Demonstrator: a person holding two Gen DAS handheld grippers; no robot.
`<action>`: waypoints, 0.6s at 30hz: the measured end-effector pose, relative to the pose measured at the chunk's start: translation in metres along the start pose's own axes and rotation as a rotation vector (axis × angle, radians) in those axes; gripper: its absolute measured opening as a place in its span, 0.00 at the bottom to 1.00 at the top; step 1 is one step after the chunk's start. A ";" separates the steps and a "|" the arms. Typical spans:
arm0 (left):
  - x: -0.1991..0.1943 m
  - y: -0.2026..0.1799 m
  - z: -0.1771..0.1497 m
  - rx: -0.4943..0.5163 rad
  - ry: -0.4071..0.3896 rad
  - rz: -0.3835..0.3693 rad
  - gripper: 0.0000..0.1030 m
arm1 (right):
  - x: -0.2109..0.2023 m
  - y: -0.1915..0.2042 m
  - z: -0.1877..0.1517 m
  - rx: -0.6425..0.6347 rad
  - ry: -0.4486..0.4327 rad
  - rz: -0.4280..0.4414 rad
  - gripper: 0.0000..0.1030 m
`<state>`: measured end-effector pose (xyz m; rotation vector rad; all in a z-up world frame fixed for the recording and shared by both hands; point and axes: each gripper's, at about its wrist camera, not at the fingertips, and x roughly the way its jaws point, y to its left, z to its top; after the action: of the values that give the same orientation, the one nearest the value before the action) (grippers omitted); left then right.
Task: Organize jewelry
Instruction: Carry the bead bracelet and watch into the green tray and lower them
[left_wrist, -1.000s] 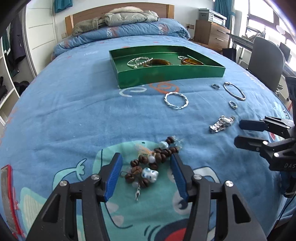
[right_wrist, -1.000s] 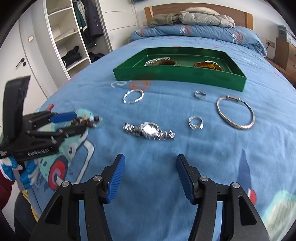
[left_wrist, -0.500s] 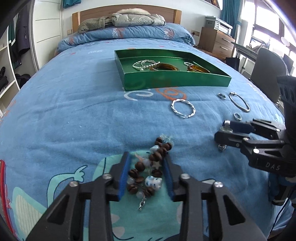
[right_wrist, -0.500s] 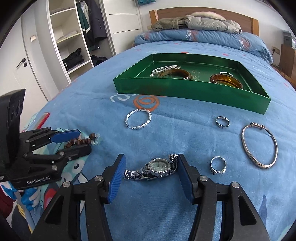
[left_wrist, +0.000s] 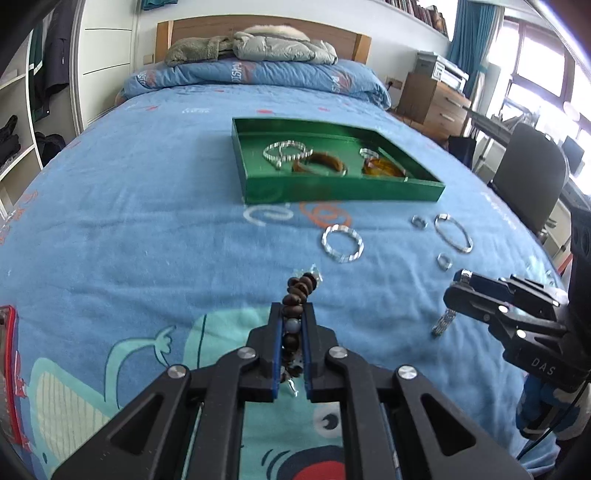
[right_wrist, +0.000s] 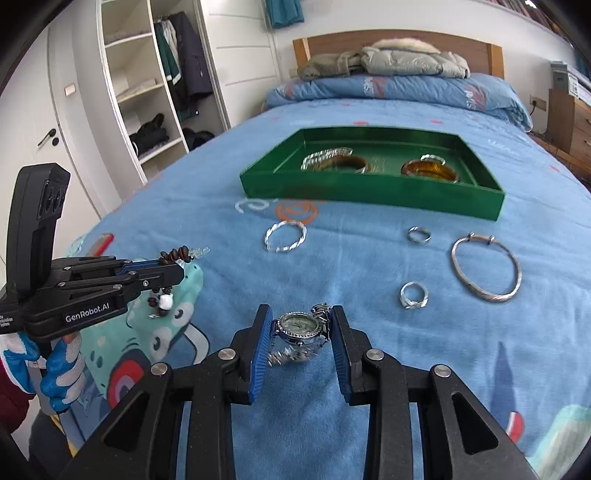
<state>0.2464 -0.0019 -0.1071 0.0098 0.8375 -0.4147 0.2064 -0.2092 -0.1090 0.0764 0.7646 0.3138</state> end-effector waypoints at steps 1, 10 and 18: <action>-0.003 -0.001 0.007 -0.007 -0.009 -0.011 0.08 | -0.005 -0.002 0.005 0.001 -0.016 -0.005 0.31; 0.016 -0.001 0.093 -0.036 -0.076 -0.048 0.08 | -0.013 -0.044 0.085 0.014 -0.139 -0.063 0.31; 0.096 0.016 0.151 -0.120 -0.027 0.014 0.08 | 0.058 -0.114 0.149 0.083 -0.103 -0.142 0.31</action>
<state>0.4177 -0.0468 -0.0770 -0.1010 0.8340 -0.3507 0.3769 -0.2927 -0.0611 0.1155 0.6773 0.1418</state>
